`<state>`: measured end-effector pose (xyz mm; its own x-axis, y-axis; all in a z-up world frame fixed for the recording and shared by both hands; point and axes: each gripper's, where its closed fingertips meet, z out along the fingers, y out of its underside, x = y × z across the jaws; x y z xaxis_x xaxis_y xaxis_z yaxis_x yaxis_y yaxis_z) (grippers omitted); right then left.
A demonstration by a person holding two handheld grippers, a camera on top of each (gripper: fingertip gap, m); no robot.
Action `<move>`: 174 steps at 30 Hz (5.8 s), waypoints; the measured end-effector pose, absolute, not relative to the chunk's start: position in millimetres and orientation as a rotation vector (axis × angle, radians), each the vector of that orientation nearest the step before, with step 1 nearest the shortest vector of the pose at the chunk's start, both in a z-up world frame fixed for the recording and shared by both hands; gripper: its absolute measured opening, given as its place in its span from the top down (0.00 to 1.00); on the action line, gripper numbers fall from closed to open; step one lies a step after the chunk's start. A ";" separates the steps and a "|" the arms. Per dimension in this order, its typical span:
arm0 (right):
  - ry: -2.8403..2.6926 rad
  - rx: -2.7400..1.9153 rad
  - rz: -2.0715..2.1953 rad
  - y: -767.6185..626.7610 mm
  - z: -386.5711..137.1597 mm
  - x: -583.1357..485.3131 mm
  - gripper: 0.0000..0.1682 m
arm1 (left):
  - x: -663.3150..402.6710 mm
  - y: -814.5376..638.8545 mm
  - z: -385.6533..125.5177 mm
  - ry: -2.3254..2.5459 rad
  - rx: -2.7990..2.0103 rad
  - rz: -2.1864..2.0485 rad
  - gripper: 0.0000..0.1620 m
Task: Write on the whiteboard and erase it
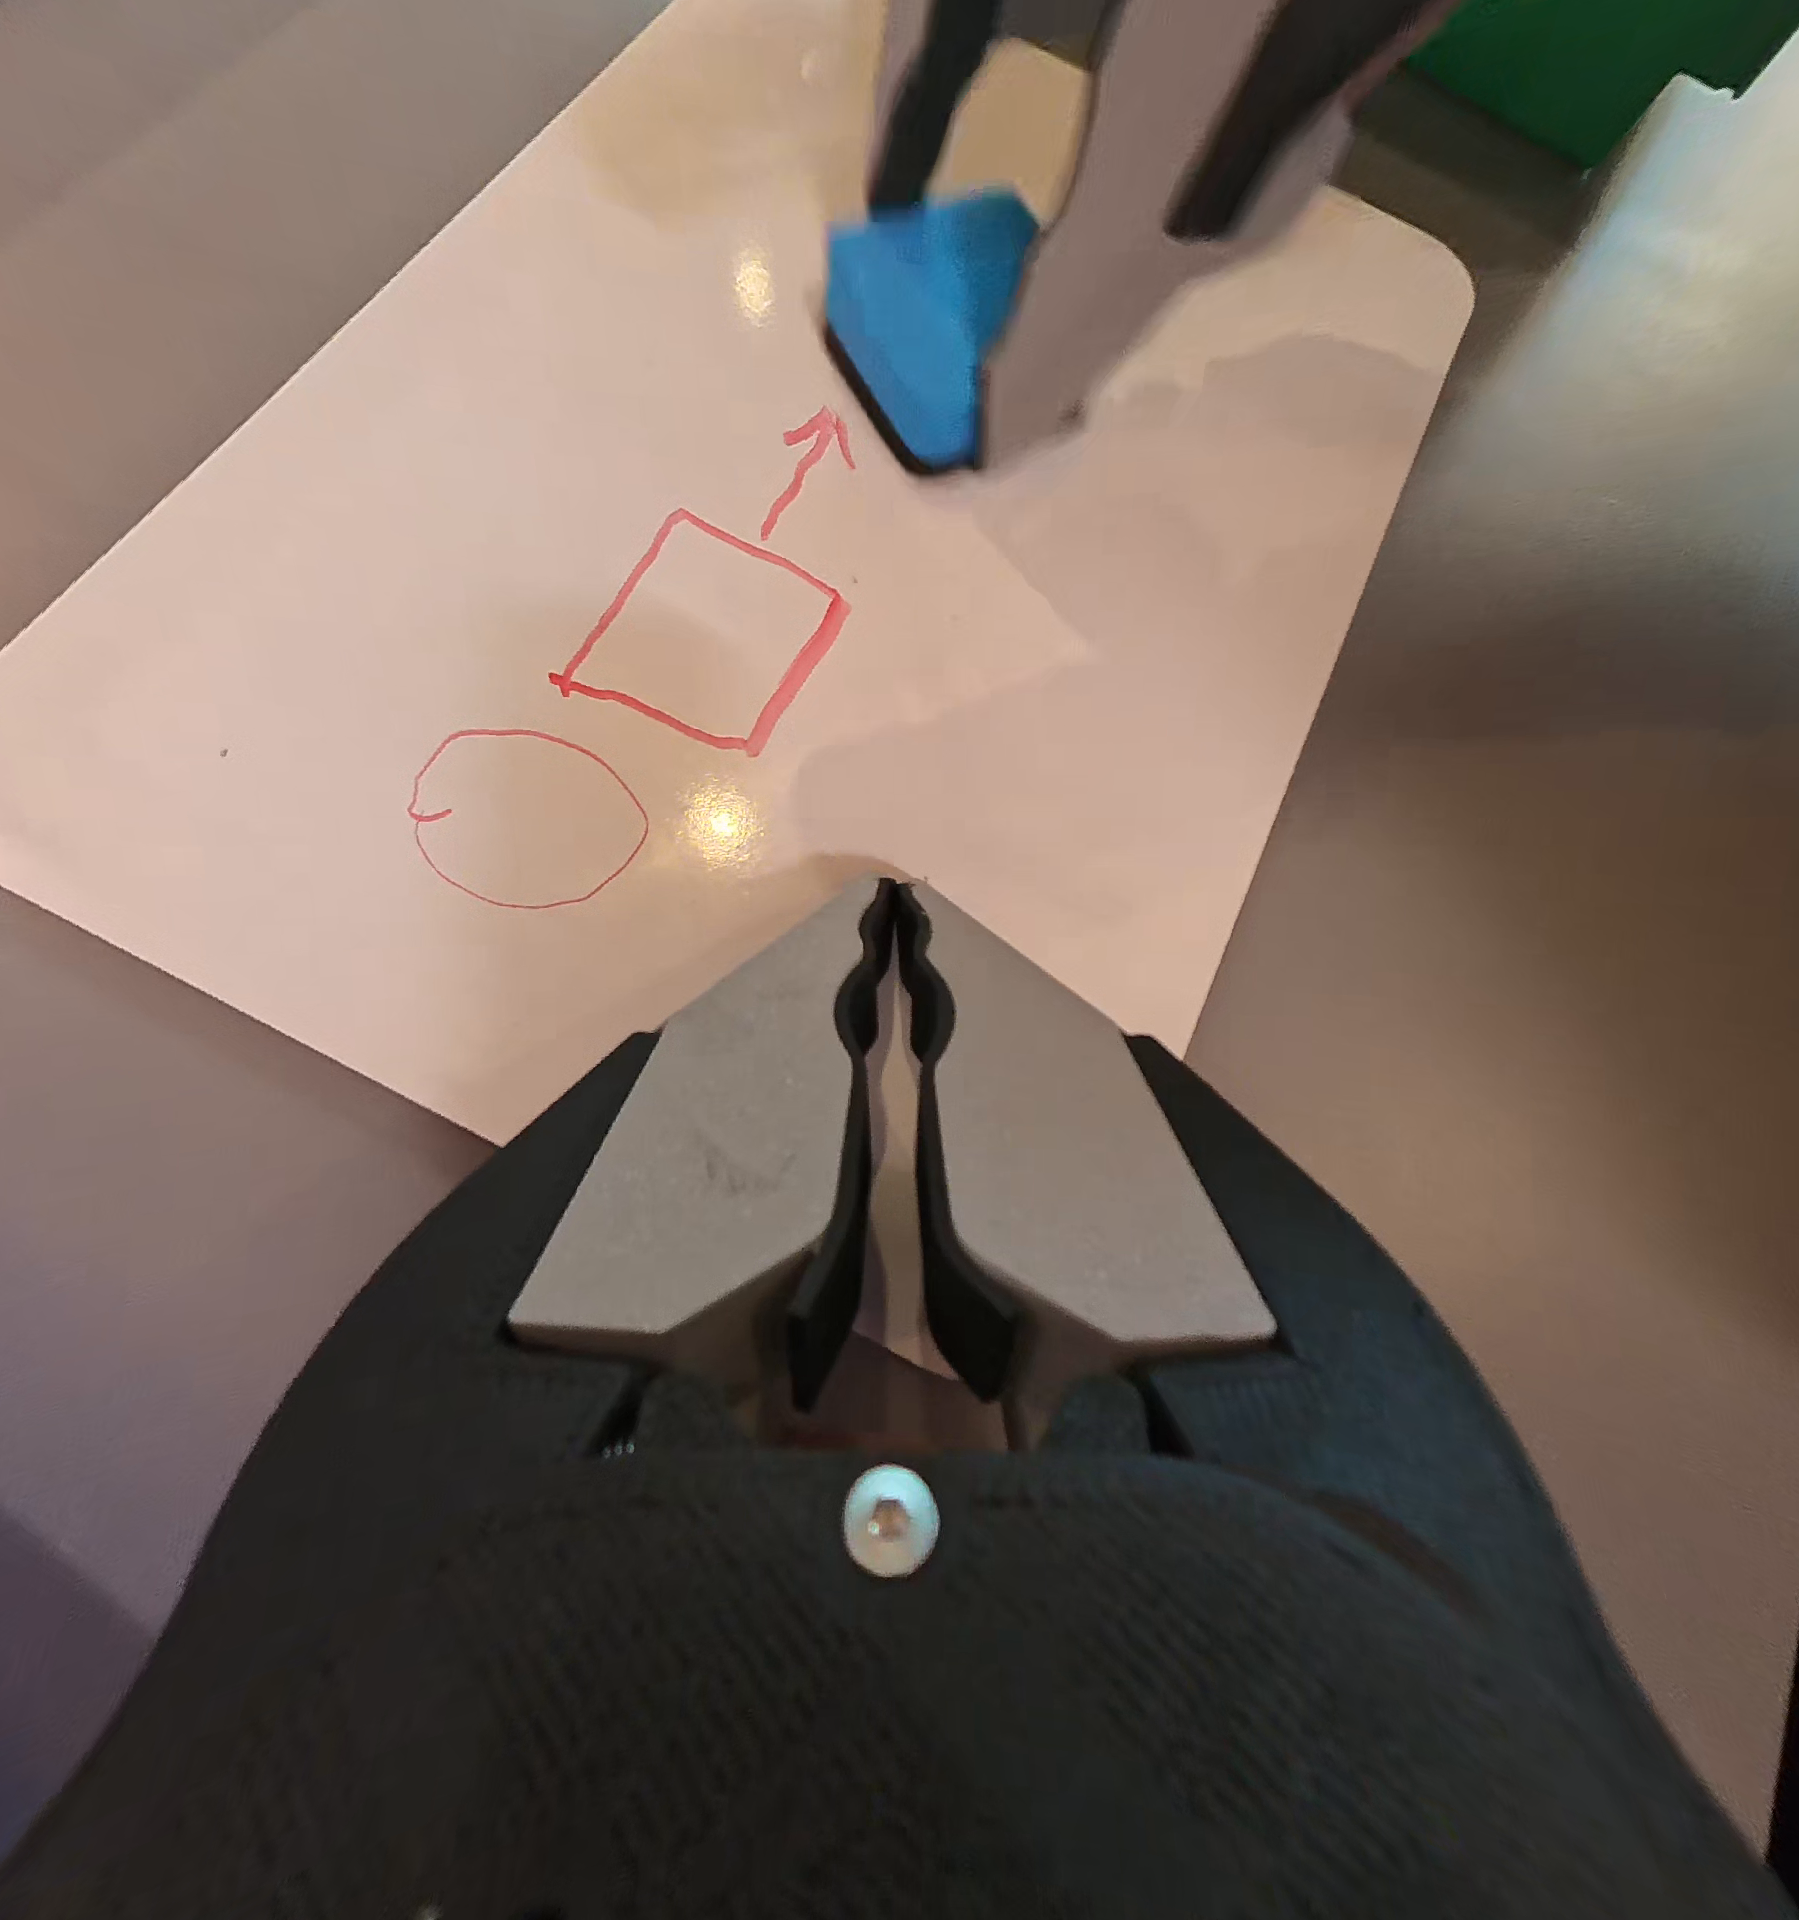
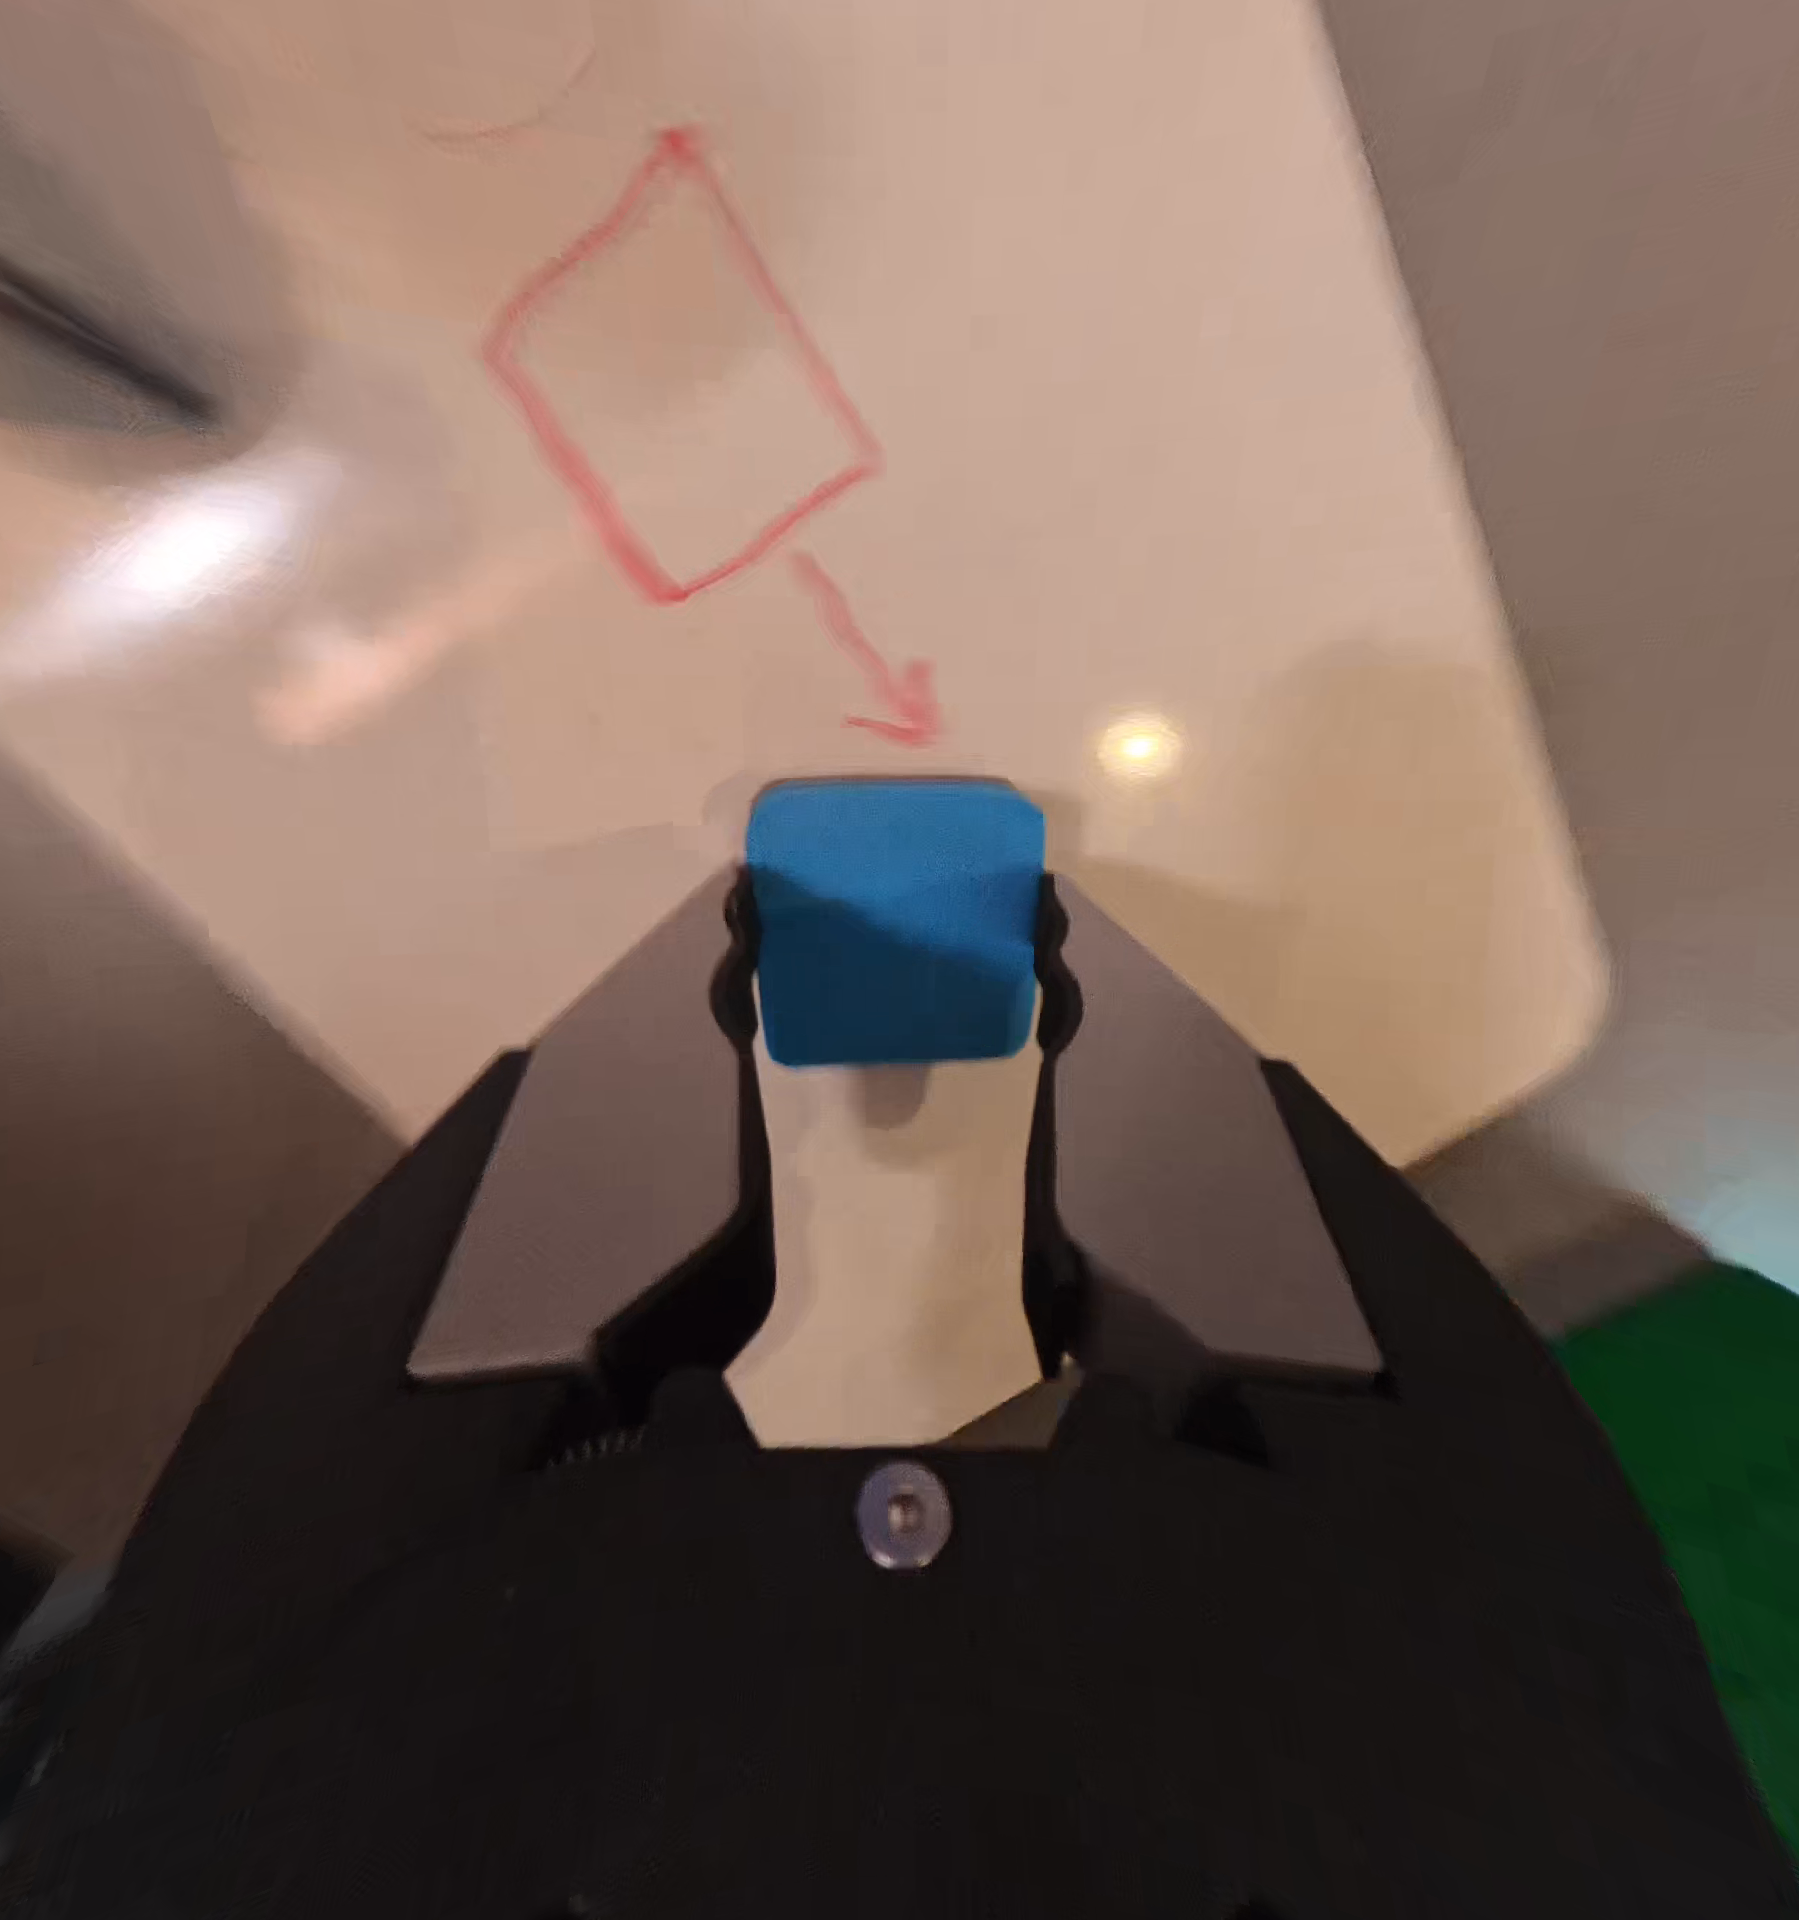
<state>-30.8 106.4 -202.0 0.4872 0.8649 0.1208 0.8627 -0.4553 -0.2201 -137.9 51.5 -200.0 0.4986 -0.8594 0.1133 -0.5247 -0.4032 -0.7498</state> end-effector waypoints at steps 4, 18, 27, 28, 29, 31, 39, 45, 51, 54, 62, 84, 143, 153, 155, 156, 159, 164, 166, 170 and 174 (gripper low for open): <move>-1.464 -2.517 0.296 90.4 -199.7 -49.8 0.70 | -137.8 51.3 -199.8 1.133 -2.085 -0.656 1.00; -1.444 -2.453 0.256 100.0 -188.6 -34.4 0.62 | -136.7 50.6 -199.6 1.139 -2.082 -0.657 1.00; -1.673 -2.370 0.181 87.5 -197.4 -34.5 0.70 | -136.7 50.4 -199.4 1.139 -2.082 -0.659 1.00; -1.676 -2.364 0.194 86.7 -197.1 -36.3 0.70 | -136.7 50.3 -199.4 1.139 -2.082 -0.660 1.00; -1.672 -2.359 0.197 87.5 -196.3 -37.1 0.70 | -136.7 50.3 -199.4 1.139 -2.082 -0.659 1.00; -1.634 -2.373 0.172 93.5 -195.3 -34.2 0.70 | -136.7 50.2 -199.5 1.140 -2.081 -0.658 1.00; -1.444 -2.532 0.213 110.6 -196.9 -32.4 0.71 | -136.7 49.9 -199.5 1.141 -2.081 -0.658 1.00; -1.469 -2.534 0.019 127.8 -199.4 -31.6 0.70 | -136.7 49.7 -199.5 1.141 -2.081 -0.660 1.00; -1.411 -2.568 -0.037 136.8 -198.6 -39.3 0.71 | -136.5 49.1 -199.6 1.145 -2.081 -0.663 1.00; -1.573 -2.527 0.133 112.3 -198.8 -62.0 0.71 | -136.6 48.7 -199.6 1.147 -2.079 -0.664 1.00; -1.446 -2.572 -0.102 134.8 -198.6 -55.9 0.71 | -136.9 49.5 -200.2 1.151 -2.073 -0.636 1.00; -1.494 -2.641 -0.096 96.2 -200.9 -42.9 0.70 | -136.2 48.3 -200.2 1.155 -2.073 -0.650 1.00; -1.819 -2.335 0.246 103.1 -199.4 -127.4 0.70 | -135.2 48.4 -200.1 1.164 -2.070 -0.660 1.00; -1.643 -2.454 -0.029 136.7 -199.7 -122.7 0.70 | -135.6 49.2 -200.2 1.160 -2.071 -0.653 1.00; -1.809 -2.367 0.131 112.8 -200.6 -140.3 0.70 | -135.5 49.0 -200.2 1.165 -2.068 -0.649 1.00; -1.812 -2.363 0.091 115.1 -200.8 -138.6 0.70 | -135.5 49.1 -200.2 1.165 -2.068 -0.648 1.00; -1.597 -2.513 -0.024 141.3 -200.0 -126.3 0.70 | -135.5 48.9 -200.1 1.165 -2.068 -0.652 1.00; -1.594 -2.524 -0.048 140.6 -199.8 -127.3 0.70 | -135.6 49.0 -200.1 1.163 -2.071 -0.657 1.00; -1.650 -2.521 0.073 127.9 -200.9 -134.5 0.70 | -135.7 48.8 -200.0 1.166 -2.068 -0.653 1.00; -1.631 -2.530 -0.041 130.1 -200.7 -122.8 0.70 | -135.7 49.2 -200.0 1.164 -2.069 -0.652 1.00; -1.783 -2.470 0.086 103.0 -200.7 -127.4 0.70 | -135.8 49.0 -199.9 1.166 -2.068 -0.653 1.00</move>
<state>-127.4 103.0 -200.7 0.3152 0.9490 0.0097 0.9437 -0.3123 -0.1091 -135.8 49.0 -199.9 0.4762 -0.8737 0.0990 -0.5406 -0.3797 -0.7508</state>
